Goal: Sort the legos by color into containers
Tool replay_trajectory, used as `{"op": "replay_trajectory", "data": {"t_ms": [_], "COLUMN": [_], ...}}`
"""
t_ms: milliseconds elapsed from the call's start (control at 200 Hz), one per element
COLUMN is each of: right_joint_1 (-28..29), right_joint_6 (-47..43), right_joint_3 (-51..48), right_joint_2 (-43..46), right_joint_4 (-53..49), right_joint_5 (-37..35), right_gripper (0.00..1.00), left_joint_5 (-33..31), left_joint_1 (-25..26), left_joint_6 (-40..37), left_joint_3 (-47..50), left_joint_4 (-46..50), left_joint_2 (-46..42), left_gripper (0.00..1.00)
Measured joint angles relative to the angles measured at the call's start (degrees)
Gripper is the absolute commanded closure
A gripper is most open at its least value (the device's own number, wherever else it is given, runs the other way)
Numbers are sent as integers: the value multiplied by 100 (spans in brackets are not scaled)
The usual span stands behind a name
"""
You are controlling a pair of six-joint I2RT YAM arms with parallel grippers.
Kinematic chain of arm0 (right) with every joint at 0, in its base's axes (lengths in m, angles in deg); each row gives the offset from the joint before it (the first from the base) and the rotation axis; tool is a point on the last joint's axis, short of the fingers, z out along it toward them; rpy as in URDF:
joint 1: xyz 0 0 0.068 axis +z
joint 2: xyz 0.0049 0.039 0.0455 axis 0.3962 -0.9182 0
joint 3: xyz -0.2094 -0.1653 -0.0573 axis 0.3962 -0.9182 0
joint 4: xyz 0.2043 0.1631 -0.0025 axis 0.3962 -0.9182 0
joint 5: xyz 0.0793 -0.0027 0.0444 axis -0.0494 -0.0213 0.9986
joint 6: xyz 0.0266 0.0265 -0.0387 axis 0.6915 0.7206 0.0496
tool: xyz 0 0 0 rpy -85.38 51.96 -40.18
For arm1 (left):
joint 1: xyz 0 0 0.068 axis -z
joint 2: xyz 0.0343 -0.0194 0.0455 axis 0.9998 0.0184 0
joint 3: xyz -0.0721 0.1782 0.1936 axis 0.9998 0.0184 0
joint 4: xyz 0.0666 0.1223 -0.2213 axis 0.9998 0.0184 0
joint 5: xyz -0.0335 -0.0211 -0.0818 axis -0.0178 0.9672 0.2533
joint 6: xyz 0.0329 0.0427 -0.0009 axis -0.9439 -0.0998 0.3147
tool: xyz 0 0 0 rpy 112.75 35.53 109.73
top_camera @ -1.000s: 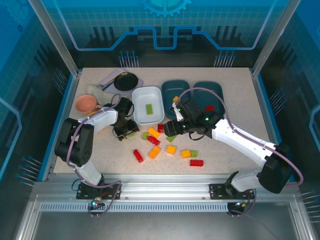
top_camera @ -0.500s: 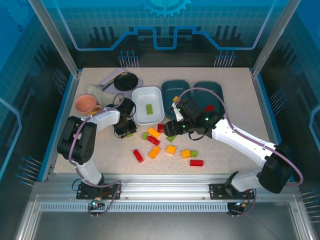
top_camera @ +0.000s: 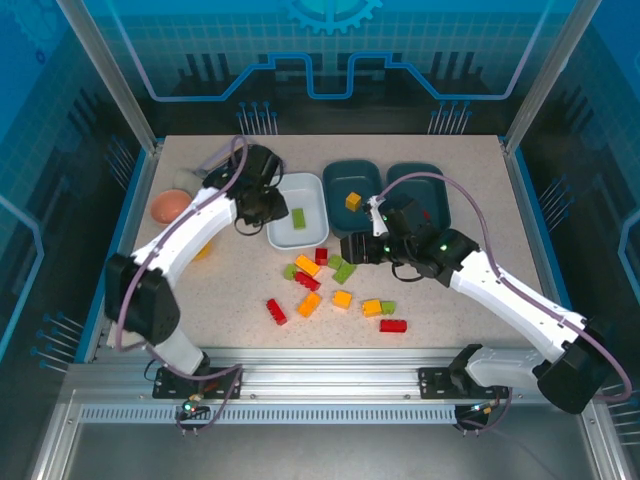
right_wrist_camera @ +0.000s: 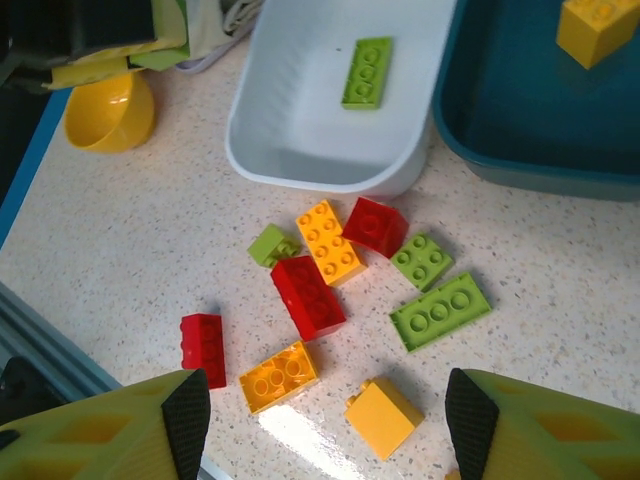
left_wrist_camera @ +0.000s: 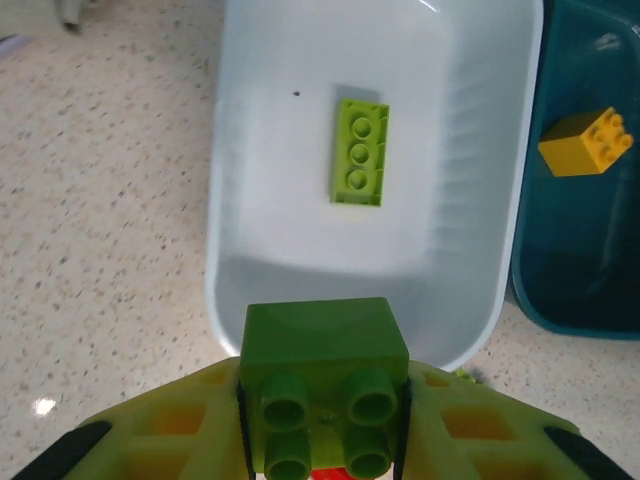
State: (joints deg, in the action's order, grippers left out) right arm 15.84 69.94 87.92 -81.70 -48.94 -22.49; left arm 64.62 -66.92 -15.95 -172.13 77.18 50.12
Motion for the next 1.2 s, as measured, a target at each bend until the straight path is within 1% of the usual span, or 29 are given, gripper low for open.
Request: {"op": "replay_trajectory", "data": {"t_ms": [110, 225, 310, 405, 460, 515, 585, 665, 785, 900, 990, 1070, 1200], "right_joint_1": [-181, -439, -614, -739, -772, -789, -846, -962, -1091, -1113, -1113, -1113, -1084], "right_joint_6": [219, 470, 627, 750, 804, 852, 931, 1058, 1270, 1561, 1880, 2347, 3434], "right_joint_3": [15, 15, -2, -118, -221, -313, -380, -413, -450, -529, -643, -935, -1718], "right_joint_2": [-127, -227, -245, -234, -208, -170, -138, -129, -111, -114, -105, 48, 682], "right_joint_4": [-223, -586, -802, -925, -988, -1091, -1259, -1517, -1943, -2461, -2844, -2953, -2806], "right_joint_5": [-96, -138, -129, -103, -76, -61, -15, 0, 0, 59, 190, 343, 531], "right_gripper": [33, 33, 33, 33, 33, 33, 33, 33, 31, 29, 33, 35, 39], "left_joint_5": [-7, -74, -164, -201, -199, -197, -195, -192, -131, -55, 96, 332, 1023], "left_joint_1": [0, 0, 0, -15, -15, -15, -15, -15, -9, 35, 164, 398, 907], "left_joint_6": [-42, -39, -39, -39, -42, -52, -103, -153, -133, -125, -81, 13, 107], "left_joint_3": [-732, -1172, -1349, -1478, -1561, -1676, -1860, -1993, -2170, -2208, -2004, -1338, 286], "left_joint_4": [164, 374, 531, 671, 728, 772, 841, 883, 898, 879, 671, 225, -772], "left_joint_2": [1034, 1840, 2199, 2468, 2588, 2704, 2844, 2924, 2907, 2645, 2072, 1178, -542], "left_gripper": [69, 69, 69, 67, 62, 53, 46, 35, 28, 25, 24, 24, 24]}}
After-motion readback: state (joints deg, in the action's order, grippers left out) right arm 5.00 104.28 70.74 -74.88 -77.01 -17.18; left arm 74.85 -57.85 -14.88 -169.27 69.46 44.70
